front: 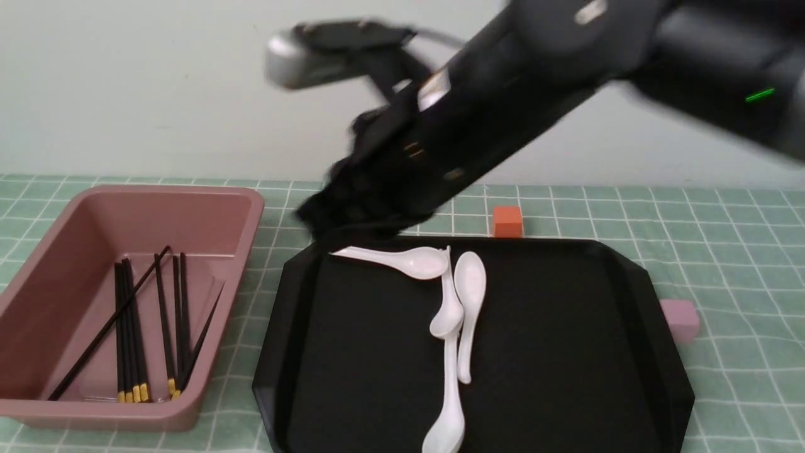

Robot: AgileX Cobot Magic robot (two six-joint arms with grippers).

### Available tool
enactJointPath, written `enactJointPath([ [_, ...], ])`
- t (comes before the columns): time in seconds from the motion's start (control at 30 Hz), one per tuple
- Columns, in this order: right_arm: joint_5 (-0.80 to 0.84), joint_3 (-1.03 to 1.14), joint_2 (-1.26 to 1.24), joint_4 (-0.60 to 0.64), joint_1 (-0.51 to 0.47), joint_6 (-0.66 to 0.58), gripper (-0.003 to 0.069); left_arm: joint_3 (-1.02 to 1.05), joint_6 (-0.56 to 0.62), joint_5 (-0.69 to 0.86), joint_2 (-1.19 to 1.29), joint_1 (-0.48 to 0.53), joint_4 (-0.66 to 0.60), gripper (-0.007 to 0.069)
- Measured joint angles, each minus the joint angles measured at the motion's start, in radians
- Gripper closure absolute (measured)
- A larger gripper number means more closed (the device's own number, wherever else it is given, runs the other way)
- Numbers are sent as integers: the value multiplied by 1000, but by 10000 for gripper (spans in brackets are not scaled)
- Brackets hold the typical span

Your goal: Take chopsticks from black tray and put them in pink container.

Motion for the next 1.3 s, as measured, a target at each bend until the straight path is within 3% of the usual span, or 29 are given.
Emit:
enactJointPath([
  [0.27, 218, 0, -238, -257, -8, 111, 659, 0, 0, 0, 0, 0, 0, 386],
  [0.47, 232, 38, -453, -372, -8, 172, 659, 0, -1, 0, 0, 0, 0, 386],
  [0.63, 218, 253, -708, -432, -8, 195, 657, 0, -1, 0, 0, 0, 0, 386],
  [0.9, -129, 780, -1116, -482, -8, 206, 657, 0, -1, 0, 0, 0, 0, 386],
  [0.93, -261, 925, -1189, -482, -8, 220, 657, 0, -1, 0, 0, 0, 0, 386],
  [0.97, -276, 940, -1204, -482, -8, 222, 657, 0, -1, 0, 0, 0, 0, 386],
  [1.0, -426, 1072, -1260, -482, -8, 244, 657, 0, -1, 0, 0, 0, 0, 386],
  [1.2, -791, 1333, -1319, -483, -8, 274, 655, 0, -1, 0, 0, 0, 0, 386],
  [1.3, -885, 1385, -1322, -484, -8, 276, 654, 0, -1, 0, 0, 0, 0, 386],
])
